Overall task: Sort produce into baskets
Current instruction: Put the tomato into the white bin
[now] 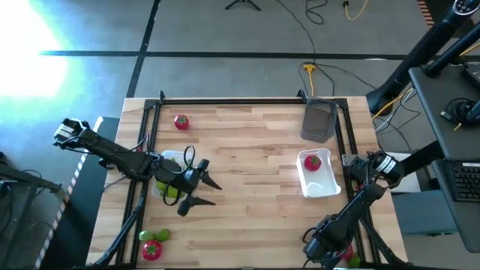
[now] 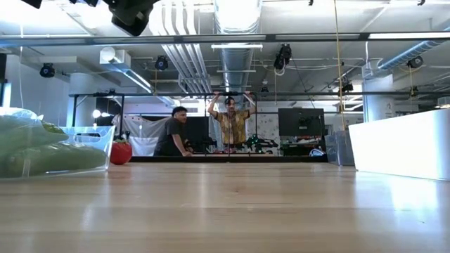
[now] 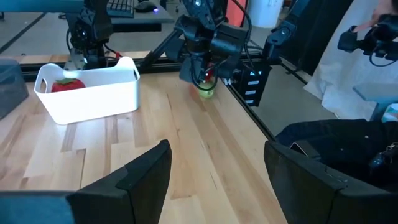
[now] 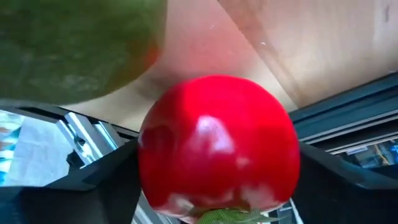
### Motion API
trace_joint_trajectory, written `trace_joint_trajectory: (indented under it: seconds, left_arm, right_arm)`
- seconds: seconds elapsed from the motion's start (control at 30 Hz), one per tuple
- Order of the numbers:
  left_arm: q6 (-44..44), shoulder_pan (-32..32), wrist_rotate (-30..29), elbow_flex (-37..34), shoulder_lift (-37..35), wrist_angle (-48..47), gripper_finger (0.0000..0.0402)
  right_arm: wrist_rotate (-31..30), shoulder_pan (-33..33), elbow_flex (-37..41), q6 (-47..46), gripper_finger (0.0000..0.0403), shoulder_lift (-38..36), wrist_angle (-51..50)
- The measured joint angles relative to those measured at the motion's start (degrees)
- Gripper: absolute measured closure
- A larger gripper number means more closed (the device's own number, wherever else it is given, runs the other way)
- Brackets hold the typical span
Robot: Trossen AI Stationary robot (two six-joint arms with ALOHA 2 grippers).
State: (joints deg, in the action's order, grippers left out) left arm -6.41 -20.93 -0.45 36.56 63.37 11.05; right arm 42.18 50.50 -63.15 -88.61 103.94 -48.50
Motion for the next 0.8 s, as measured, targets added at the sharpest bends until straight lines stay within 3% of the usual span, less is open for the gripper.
trace_joint_trajectory:
  seconds: [0.17,0.3,0.47,0.63,0.8]
  left_arm:
    - [-0.1,0.0,0.0,0.0,0.0,0.0,0.0161]
    - [-1.5,0.0,-0.3,0.0,1.0,1.3,0.0161]
    - [-3.3,-1.1,-0.4,0.0,4.0,3.6,0.0161]
    - [-4.9,-3.5,-0.4,0.0,5.9,4.9,0.0161]
    - [-6.9,-6.0,-0.4,-0.1,5.4,4.2,0.0161]
  right_arm:
    - [0.0,-0.9,-4.4,2.8,0.0112,-0.5,-4.5]
    - [-2.0,-3.6,-12.1,8.0,0.0107,-1.6,-18.9]
    - [-16.6,-9.4,-21.9,18.0,0.011,-2.9,-40.2]
    - [-30.2,-18.2,-21.3,26.7,0.011,-6.0,-41.4]
    - [-34.8,-29.2,-14.9,37.2,0.011,-8.4,-41.5]
